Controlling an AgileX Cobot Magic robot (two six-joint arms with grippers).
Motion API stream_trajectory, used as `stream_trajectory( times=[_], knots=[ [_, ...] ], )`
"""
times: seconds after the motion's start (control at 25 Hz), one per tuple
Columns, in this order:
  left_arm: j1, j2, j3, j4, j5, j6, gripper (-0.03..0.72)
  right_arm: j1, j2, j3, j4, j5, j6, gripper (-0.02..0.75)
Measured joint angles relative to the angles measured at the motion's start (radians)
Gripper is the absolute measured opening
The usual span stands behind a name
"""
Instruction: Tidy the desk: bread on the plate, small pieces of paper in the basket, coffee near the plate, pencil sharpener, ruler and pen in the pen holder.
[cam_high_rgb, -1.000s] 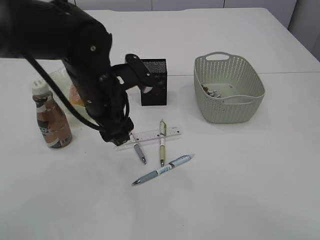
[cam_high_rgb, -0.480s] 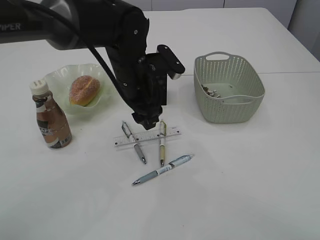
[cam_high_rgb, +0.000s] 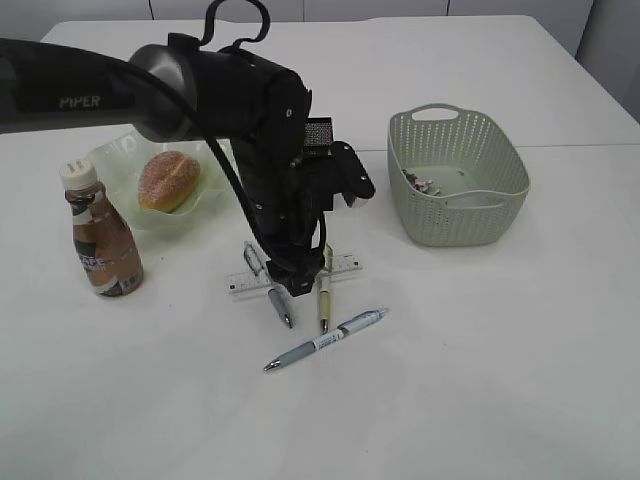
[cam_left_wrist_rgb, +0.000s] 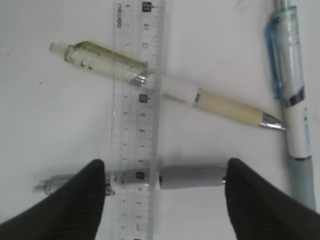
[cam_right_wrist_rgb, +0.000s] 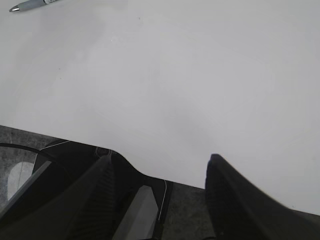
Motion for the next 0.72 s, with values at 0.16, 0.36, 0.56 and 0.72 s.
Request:
stream_trajectory(
  times=[0.16, 0.36, 0.56, 0.72],
  knots=[
    [0.000, 0.008, 0.000, -0.001, -0.036, 0.008, 0.527, 0.000, 0.000, 0.000, 0.000, 0.000, 0.000, 0.455],
    [0.002, 0.008, 0.000, 0.007, -0.042, 0.008, 0.510, 0.000, 0.000, 0.000, 0.000, 0.000, 0.000, 0.455],
    [0.004, 0.008, 0.000, 0.021, -0.042, 0.004, 0.506, 0.000, -0.002, 0.000, 0.000, 0.000, 0.000, 0.455],
    [0.004, 0.008, 0.000, 0.025, -0.042, 0.001, 0.506, 0.000, -0.010, 0.000, 0.000, 0.000, 0.000, 0.455]
  ],
)
